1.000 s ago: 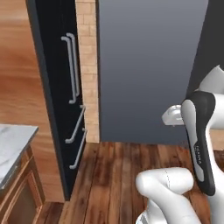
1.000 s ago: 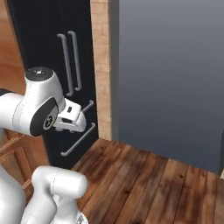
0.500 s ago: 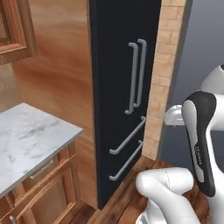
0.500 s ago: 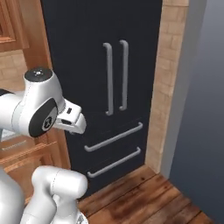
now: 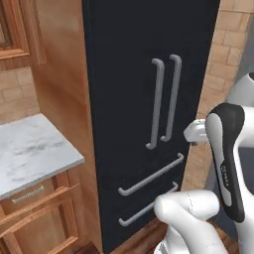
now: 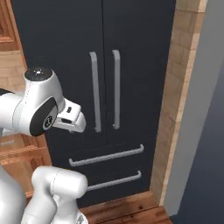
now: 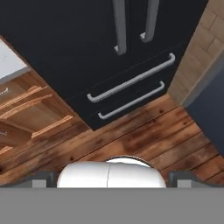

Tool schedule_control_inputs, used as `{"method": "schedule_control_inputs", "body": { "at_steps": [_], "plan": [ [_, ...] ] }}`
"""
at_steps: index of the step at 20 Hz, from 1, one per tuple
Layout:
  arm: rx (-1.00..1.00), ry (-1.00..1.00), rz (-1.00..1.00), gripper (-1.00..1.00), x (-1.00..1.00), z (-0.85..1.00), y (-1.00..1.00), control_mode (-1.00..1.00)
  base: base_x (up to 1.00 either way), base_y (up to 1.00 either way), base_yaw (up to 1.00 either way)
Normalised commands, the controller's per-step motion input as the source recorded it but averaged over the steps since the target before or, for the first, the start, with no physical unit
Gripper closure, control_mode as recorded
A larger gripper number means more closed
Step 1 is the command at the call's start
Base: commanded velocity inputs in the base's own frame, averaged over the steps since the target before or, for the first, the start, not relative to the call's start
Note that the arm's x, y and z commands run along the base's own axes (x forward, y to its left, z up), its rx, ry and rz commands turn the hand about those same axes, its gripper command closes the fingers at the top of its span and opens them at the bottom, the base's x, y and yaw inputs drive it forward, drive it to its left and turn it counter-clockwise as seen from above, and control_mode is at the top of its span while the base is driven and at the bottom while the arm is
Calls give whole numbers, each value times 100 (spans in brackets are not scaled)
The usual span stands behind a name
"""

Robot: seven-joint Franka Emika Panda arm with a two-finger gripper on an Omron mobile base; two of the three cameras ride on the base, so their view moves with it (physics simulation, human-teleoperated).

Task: Navigate to the fridge.

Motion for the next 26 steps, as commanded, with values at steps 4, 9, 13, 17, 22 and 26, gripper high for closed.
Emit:
{"method": "schedule_control_inputs", "body": {
  "at_steps": [4, 9, 13, 17, 22, 26],
  "plan": [
    [0, 0, 0, -100, 0, 0, 0, 100, 26, -93, 63],
    [0, 0, 0, -100, 0, 0, 0, 100, 41, -74, 73],
    [0, 0, 0, -100, 0, 0, 0, 100, 44, -93, 54],
    [0, 0, 0, -100, 0, 0, 0, 100, 8, -88, 17],
    [0, 0, 0, -100, 0, 0, 0, 100, 33, 20, -1],
    [0, 0, 0, -100, 0, 0, 0, 100, 55, 66, -6]
  ]
}}
